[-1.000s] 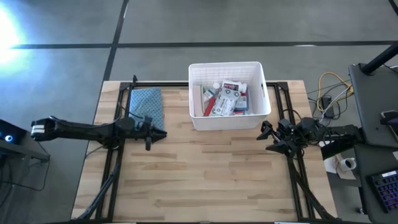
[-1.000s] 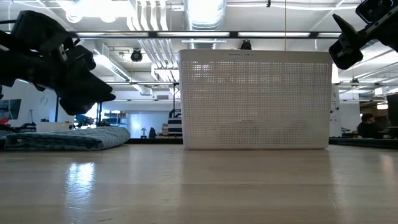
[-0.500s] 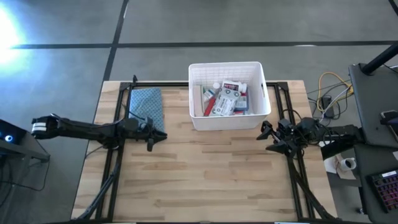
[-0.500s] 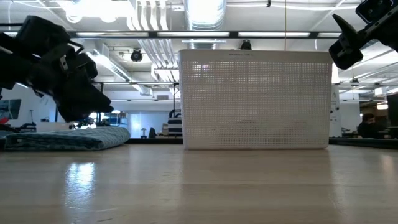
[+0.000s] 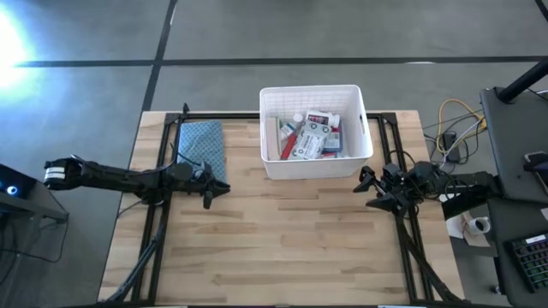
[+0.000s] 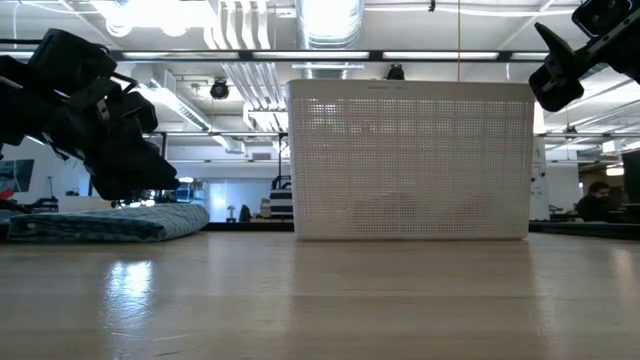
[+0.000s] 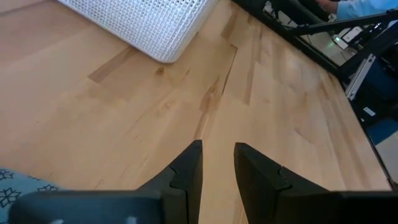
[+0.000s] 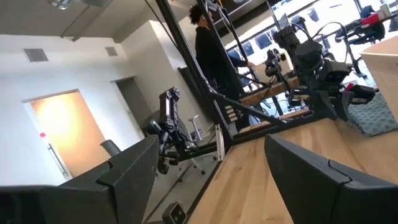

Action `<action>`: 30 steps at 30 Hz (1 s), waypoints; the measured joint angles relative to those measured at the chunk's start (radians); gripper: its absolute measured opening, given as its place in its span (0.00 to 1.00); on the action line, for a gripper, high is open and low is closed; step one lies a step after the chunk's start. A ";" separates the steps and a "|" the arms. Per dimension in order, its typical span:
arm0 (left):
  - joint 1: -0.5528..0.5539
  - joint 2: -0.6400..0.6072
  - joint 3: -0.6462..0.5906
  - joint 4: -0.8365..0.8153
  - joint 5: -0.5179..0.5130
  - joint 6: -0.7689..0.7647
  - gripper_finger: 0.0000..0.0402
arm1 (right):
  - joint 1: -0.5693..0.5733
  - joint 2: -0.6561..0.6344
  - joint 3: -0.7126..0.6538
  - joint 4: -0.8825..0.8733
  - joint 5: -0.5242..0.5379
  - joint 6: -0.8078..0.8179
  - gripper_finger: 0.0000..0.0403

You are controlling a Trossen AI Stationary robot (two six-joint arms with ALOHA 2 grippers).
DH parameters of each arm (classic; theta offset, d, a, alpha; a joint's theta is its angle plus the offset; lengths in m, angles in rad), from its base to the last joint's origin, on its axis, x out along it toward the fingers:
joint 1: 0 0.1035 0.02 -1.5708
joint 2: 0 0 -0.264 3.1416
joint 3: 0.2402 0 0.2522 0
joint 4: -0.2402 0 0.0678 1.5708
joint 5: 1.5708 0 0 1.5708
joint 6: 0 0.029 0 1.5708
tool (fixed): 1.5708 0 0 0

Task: Pick & place medical supplies in basket/bin
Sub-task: Return To Home Position

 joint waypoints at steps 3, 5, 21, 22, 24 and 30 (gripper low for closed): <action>0.000 -0.001 0.000 0.000 0.000 0.000 0.18 | 0.000 0.000 0.000 0.000 0.000 0.000 0.71; 0.000 -0.001 0.000 0.000 0.000 0.000 0.18 | 0.000 0.000 0.000 0.000 0.000 0.000 0.71; 0.000 -0.001 0.000 0.000 0.000 0.000 0.18 | 0.000 0.000 0.000 0.000 0.000 0.000 0.70; 0.000 -0.001 0.000 0.000 0.000 0.000 0.18 | 0.000 0.000 0.000 0.000 0.000 0.000 0.70; 0.000 -0.001 0.000 0.000 0.000 0.000 0.18 | 0.000 0.000 0.000 0.000 0.000 0.000 0.70; 0.000 -0.001 0.000 0.000 0.000 0.000 0.18 | 0.000 0.000 0.000 0.000 0.000 0.000 0.70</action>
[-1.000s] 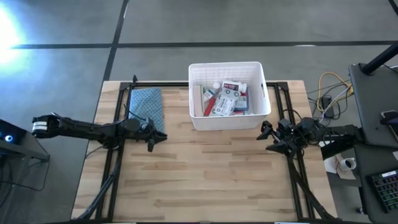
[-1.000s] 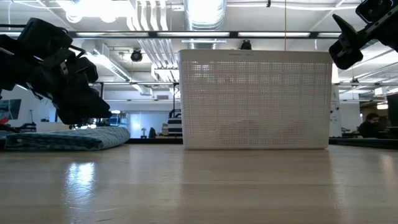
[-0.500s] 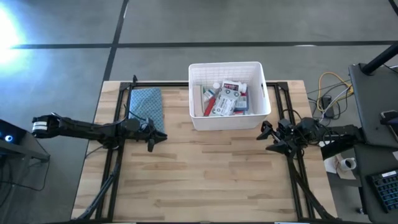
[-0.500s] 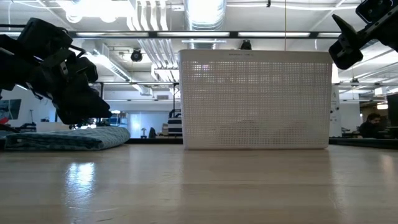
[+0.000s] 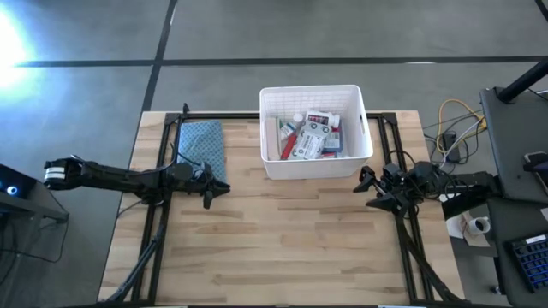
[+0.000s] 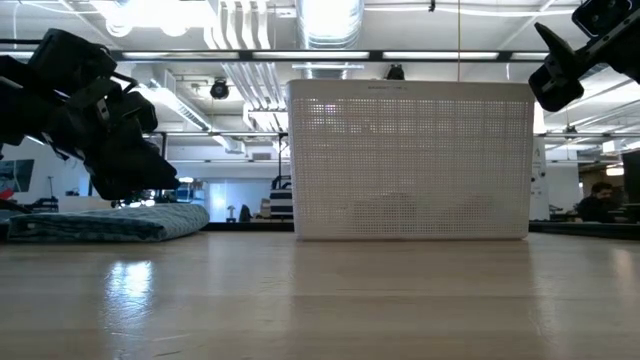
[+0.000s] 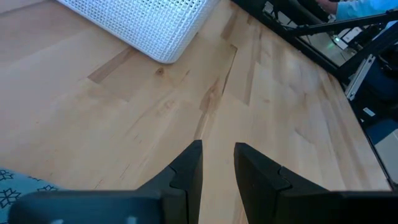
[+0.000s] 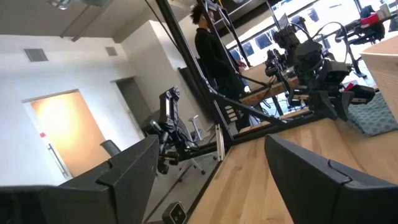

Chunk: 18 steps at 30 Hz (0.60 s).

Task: Pick & place medical supplies in basket/bin
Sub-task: Return To Home Position

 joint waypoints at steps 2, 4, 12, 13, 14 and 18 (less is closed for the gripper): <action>0.000 0.000 0.000 0.000 0.000 0.000 0.18 | 0.000 0.000 0.000 0.000 0.000 0.000 0.70; 0.000 0.000 0.000 0.000 0.000 0.000 0.18 | 0.000 0.000 0.000 0.000 0.000 0.000 0.69; 0.000 0.000 0.000 0.000 0.000 0.000 0.18 | 0.000 0.000 0.000 0.000 0.000 0.000 0.70; 0.000 0.000 0.000 0.000 0.000 0.000 0.18 | 0.000 0.000 0.000 0.000 0.000 0.000 0.71; 0.000 0.000 0.000 0.000 0.000 0.000 0.18 | 0.000 0.000 0.000 0.000 0.000 0.000 0.71; 0.000 0.000 0.000 0.000 0.000 0.000 0.18 | 0.000 0.000 0.000 0.000 0.000 0.000 0.72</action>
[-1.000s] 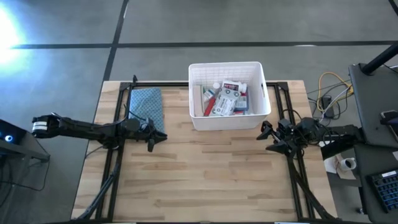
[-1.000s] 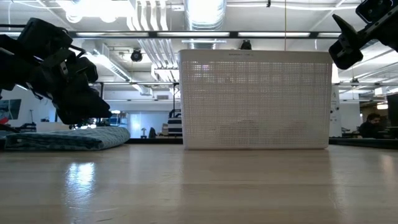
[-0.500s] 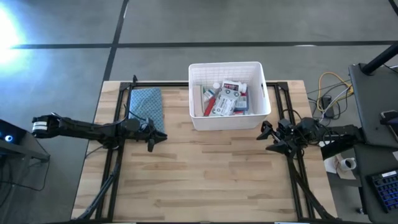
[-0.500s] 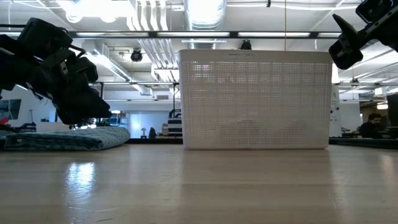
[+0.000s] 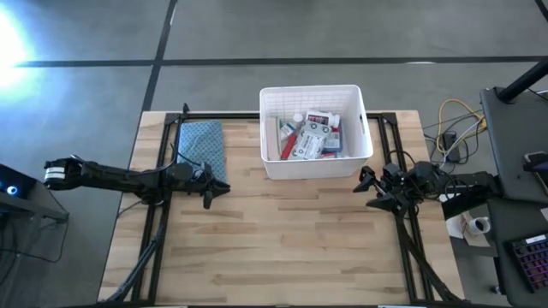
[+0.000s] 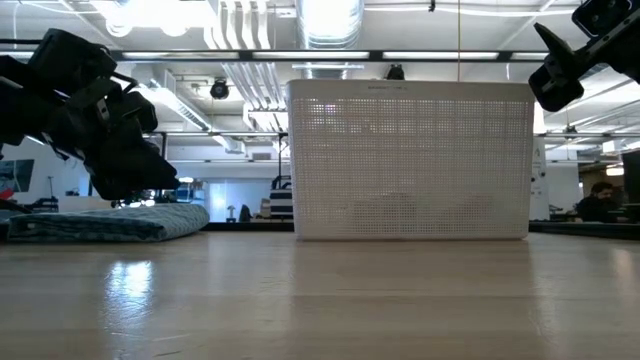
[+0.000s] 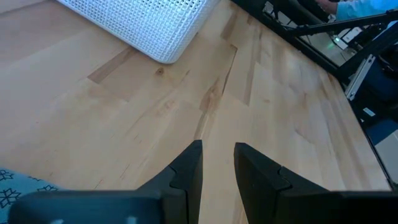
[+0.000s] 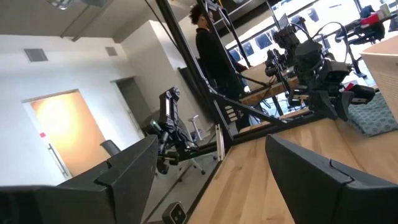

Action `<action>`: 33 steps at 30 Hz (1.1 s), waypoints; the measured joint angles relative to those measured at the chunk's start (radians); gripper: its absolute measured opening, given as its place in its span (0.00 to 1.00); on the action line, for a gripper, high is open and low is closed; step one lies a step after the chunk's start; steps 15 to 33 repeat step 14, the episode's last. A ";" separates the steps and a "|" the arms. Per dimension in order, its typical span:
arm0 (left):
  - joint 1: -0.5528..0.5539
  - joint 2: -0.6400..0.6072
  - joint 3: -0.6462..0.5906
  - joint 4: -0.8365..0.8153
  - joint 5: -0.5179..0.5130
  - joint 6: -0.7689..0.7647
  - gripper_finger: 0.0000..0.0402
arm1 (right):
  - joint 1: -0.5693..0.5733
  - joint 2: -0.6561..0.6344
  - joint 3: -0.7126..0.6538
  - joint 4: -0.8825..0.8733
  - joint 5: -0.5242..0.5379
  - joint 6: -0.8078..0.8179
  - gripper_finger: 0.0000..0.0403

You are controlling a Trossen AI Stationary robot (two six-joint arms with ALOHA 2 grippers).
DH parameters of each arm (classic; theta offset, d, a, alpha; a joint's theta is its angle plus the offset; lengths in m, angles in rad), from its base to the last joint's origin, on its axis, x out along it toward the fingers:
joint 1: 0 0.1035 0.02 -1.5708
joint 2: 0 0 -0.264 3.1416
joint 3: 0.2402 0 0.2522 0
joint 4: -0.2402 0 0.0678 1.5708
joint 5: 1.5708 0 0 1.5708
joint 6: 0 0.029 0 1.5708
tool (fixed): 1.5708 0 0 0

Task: Pick & place medical supplies in basket/bin
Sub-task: Return To Home Position

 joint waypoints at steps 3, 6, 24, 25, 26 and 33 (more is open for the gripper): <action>0.000 0.000 0.000 0.000 0.000 0.000 0.18 | 0.000 0.000 0.000 0.000 0.000 0.000 0.71; 0.000 0.000 0.000 0.000 0.000 0.000 0.18 | 0.000 0.000 0.000 0.000 0.000 0.000 0.70; 0.000 0.000 0.000 0.000 0.000 0.000 0.18 | 0.000 0.000 0.000 0.000 0.000 0.000 0.70; 0.000 0.000 0.000 0.000 0.000 0.000 0.18 | 0.000 0.000 0.000 0.000 0.000 0.000 0.70; 0.000 0.000 0.000 0.000 0.000 0.000 0.18 | 0.000 0.000 0.000 0.000 0.000 0.000 0.70; 0.000 0.000 0.000 0.000 0.000 0.000 0.18 | 0.000 0.000 0.000 0.000 0.000 0.000 0.70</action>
